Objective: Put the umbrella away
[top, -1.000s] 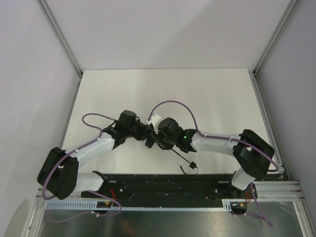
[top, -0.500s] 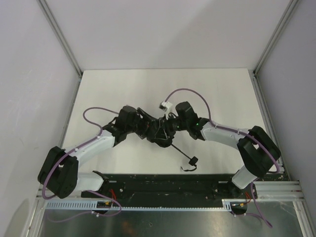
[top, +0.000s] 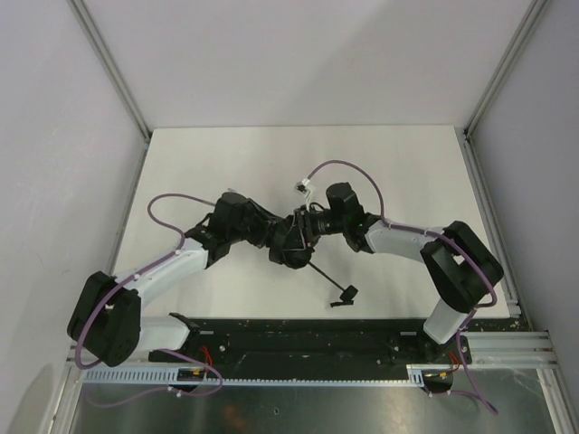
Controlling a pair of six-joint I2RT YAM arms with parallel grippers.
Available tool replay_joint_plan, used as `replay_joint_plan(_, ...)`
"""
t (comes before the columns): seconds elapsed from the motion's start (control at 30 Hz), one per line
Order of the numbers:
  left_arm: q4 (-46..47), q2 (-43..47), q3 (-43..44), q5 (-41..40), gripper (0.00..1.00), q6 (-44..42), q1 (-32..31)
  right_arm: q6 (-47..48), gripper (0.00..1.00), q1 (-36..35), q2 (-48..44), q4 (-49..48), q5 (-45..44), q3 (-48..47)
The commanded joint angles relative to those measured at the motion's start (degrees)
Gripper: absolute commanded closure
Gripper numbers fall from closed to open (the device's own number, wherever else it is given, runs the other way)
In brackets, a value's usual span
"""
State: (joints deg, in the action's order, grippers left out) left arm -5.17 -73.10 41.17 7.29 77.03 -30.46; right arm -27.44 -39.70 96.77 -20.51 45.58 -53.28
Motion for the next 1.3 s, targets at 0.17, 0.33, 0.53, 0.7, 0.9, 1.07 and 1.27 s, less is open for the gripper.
replay_joint_plan(0.17,8.3,3.36,-3.95,1.27,1.0,0.43,-0.56,10.42,0.15,-5.72,-9.78,11.88,-16.15,-2.86)
replay_joint_plan(0.33,7.96,2.96,-4.2,2.15,1.0,2.77,-0.2,14.32,0.02,-10.35,-10.87,16.22,-25.26,-2.89)
replay_joint_plan(0.53,10.08,4.85,-4.38,2.04,1.0,1.29,1.04,12.69,0.01,-11.13,-13.85,22.32,-28.11,-2.66)
replay_joint_plan(0.7,11.03,7.65,-2.8,1.42,1.0,-0.61,3.47,9.33,0.01,-10.19,-21.23,29.42,-30.97,-2.62)
replay_joint_plan(0.9,11.06,8.26,-0.59,5.5,1.0,-0.48,8.25,0.81,0.01,-3.73,-32.92,34.45,-34.83,-2.45)
replay_joint_plan(1.07,12.69,8.13,1.57,9.52,1.0,0.2,10.13,-7.43,0.01,5.27,-36.76,36.19,-32.5,-2.19)
replay_joint_plan(1.27,20.87,8.35,3.93,15.47,1.0,2.65,10.59,-23.58,0.03,20.19,-35.67,26.22,-20.65,8.92)
